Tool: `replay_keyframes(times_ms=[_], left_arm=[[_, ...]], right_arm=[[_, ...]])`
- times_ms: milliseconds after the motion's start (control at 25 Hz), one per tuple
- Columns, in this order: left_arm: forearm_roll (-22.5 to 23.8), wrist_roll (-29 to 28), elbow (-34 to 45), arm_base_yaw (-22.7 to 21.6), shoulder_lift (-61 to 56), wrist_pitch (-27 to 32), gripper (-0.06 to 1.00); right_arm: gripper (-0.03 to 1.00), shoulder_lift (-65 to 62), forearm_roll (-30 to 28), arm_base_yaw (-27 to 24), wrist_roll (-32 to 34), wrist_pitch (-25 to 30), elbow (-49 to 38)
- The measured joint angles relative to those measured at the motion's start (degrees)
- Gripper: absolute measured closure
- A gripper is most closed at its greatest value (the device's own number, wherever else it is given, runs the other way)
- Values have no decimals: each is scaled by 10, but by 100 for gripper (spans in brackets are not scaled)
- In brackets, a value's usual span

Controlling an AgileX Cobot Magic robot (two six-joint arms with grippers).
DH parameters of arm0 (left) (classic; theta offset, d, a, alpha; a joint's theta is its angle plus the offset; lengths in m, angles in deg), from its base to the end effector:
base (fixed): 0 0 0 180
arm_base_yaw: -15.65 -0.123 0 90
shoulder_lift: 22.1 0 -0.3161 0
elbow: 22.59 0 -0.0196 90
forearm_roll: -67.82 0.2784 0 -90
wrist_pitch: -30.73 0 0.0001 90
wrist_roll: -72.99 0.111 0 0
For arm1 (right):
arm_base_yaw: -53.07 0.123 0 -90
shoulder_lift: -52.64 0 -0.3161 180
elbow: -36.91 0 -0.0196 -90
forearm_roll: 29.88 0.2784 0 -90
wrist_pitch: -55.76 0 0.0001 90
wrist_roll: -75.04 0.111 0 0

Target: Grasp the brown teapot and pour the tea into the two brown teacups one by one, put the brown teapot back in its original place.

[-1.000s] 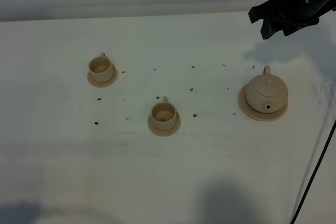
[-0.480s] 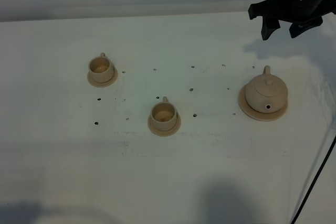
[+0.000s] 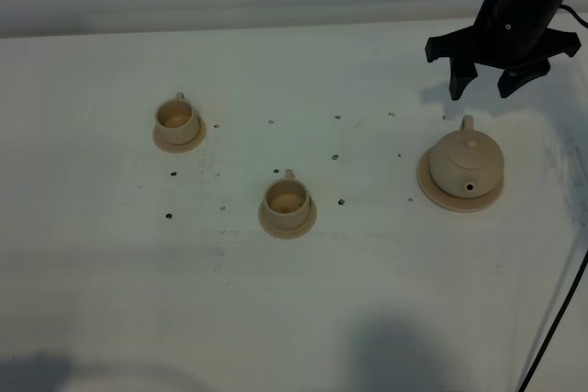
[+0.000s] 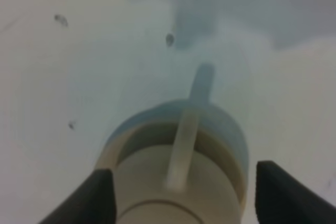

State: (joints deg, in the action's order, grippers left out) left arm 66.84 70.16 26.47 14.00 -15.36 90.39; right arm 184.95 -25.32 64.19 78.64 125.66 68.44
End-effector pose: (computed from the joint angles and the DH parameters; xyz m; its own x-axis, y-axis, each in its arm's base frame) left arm 0.0055 -0.0015 0.2850 -0.4280 -0.0703 -0.9010 -0.0404 0.9975 -0.0587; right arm 0.4967 0.1061 0.2147 -0.9826 -0.1016 -0.1557 -0.1162 0.9893 0.0880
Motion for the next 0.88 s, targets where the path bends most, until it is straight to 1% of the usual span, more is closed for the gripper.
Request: replay_keyframes(times_ms=[720, 880], left_arm=[[0, 0, 0, 0, 0, 0, 42], [0, 0, 0, 0, 0, 0, 42]], right_arm=[[38, 68, -27, 0, -18, -7, 7], [38, 79, -53, 0, -19, -11, 7]])
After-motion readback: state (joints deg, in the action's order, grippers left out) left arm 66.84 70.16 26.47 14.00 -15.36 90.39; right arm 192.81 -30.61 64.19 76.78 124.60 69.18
